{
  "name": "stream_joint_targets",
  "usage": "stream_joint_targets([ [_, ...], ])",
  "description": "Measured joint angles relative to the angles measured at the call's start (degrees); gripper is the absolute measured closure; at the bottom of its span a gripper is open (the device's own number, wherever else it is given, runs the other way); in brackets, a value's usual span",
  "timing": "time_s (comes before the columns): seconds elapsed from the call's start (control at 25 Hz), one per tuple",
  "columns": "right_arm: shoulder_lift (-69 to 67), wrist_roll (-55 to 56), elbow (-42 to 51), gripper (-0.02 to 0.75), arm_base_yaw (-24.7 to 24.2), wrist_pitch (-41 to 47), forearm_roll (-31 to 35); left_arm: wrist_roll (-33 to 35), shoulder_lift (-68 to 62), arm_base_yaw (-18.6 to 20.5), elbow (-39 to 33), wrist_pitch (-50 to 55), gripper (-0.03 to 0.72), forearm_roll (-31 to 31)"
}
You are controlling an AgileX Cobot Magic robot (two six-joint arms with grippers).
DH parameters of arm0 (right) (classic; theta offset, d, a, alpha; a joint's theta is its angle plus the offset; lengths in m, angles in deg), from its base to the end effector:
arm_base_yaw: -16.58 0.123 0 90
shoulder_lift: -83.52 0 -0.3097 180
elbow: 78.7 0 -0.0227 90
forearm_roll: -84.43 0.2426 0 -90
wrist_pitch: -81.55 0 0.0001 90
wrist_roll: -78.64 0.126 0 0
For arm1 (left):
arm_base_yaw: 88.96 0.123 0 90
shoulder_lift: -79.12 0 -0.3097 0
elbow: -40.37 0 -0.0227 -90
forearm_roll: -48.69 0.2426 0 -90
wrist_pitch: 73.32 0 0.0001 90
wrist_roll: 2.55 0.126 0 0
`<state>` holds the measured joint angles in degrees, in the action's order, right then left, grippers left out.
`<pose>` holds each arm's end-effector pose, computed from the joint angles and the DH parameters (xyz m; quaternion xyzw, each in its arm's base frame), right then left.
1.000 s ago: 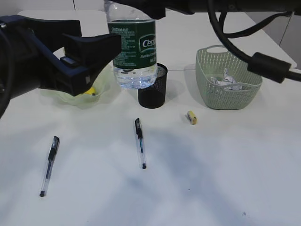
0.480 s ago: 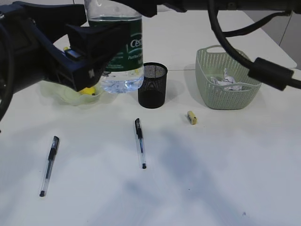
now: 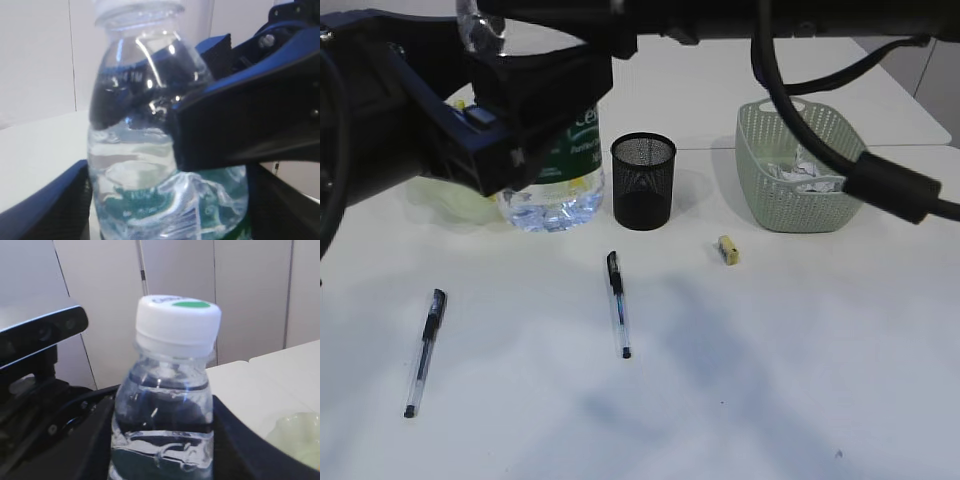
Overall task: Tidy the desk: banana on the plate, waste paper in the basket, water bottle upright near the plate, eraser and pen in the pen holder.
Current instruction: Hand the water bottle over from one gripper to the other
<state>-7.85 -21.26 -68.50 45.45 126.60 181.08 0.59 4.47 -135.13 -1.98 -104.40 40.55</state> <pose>0.2539 0.2412 0.3985 -0.4214 0.5942 0.4246 0.5376 0.1935 -0.1883 0.3400 0.2215 0.6463 -0.2859 0.6720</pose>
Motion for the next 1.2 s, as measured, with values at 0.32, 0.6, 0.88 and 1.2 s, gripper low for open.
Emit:
stream_joint_targets([
  [0.32, 0.0, -0.5, 0.0, 0.375, 0.0, 3.0, -0.1, -1.1, 0.0, -0.1, 0.0, 1.0, 0.067, 0.8],
  [0.6, -0.3, -0.8, 0.0, 0.375, 0.0, 3.2, -0.1, -1.6, 0.0, -0.4, 0.0, 1.5, 0.178, 0.3],
  [0.88, -0.3, -0.9, 0.0, 0.374, 0.0, 3.2, -0.1, -1.7, 0.0, -0.5, 0.0, 1.8, 0.239, 0.2],
  [1.2, -0.3, -0.9, 0.0, 0.305, 0.0, 3.4, -0.1, -0.7, 0.0, -0.5, 0.0, 1.3, 0.256, 0.2],
])
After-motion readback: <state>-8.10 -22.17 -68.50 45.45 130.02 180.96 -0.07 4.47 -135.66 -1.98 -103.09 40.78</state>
